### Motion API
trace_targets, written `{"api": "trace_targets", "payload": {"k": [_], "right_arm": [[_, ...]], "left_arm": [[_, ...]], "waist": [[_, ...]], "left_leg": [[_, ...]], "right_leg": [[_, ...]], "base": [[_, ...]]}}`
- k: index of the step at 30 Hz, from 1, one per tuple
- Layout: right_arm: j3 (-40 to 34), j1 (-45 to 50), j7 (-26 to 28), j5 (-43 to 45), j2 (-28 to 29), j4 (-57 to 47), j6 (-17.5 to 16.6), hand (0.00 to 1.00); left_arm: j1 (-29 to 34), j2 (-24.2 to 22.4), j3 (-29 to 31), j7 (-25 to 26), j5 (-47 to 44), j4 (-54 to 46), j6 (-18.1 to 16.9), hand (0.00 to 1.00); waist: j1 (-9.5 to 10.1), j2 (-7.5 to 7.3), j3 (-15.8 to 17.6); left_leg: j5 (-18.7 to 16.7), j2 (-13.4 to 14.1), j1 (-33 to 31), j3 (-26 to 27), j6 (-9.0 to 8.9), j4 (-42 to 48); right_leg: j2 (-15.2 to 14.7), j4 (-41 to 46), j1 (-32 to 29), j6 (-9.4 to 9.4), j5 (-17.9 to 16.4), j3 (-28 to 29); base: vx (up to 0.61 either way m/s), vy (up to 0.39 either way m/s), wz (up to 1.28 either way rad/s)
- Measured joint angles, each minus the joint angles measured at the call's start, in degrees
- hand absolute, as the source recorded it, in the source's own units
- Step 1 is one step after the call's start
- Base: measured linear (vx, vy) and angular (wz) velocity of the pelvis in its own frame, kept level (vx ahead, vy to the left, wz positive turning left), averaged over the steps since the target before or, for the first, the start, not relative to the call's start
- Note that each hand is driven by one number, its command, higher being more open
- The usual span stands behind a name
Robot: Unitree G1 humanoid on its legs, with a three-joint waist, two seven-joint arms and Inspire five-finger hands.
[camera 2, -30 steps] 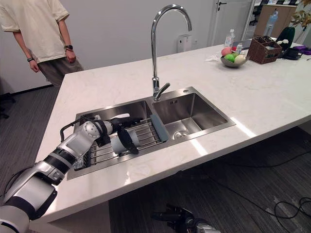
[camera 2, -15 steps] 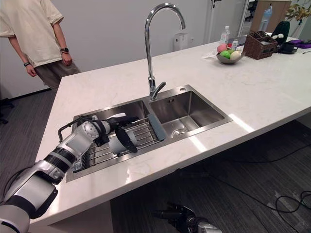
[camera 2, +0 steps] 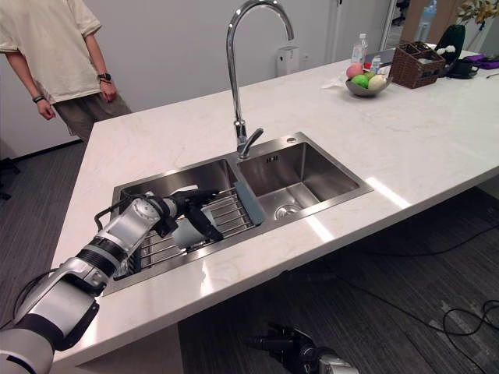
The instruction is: Walk over to the sink, pick up the cup, carry it to the dishwasher, place the cup inside the dishwasher, then close the dishwasher door
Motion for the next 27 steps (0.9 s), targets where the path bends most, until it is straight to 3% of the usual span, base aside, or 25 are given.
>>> {"api": "trace_targets", "payload": {"k": [12,27], "right_arm": [[0.0,0.0,0.8,0.0,-0.3,-0.3,0.3,1.00],[-0.3,0.0,1.4,0.0,-0.3,-0.3,0.3,1.00]], "left_arm": [[0.1,-1.1,1.9,0.0,1.4,0.6,1.0,1.00],[0.0,-1.8,6.6,4.8,8.1,5.4,-0.2,1.00]], "waist": [[-0.01,0.24,0.2],[0.01,-0.05,0.4]], "left_leg": [[0.0,0.1,0.4,0.1,-0.06,0.0],[0.0,0.1,0.5,0.2,-0.06,0.0]], "right_leg": [[0.1,0.1,0.3,0.01,0.0,0.1],[0.1,0.1,0.3,0.01,0.0,0.2]], "base": [[0.00,0.000,0.00],[0.00,0.000,0.00]]}}
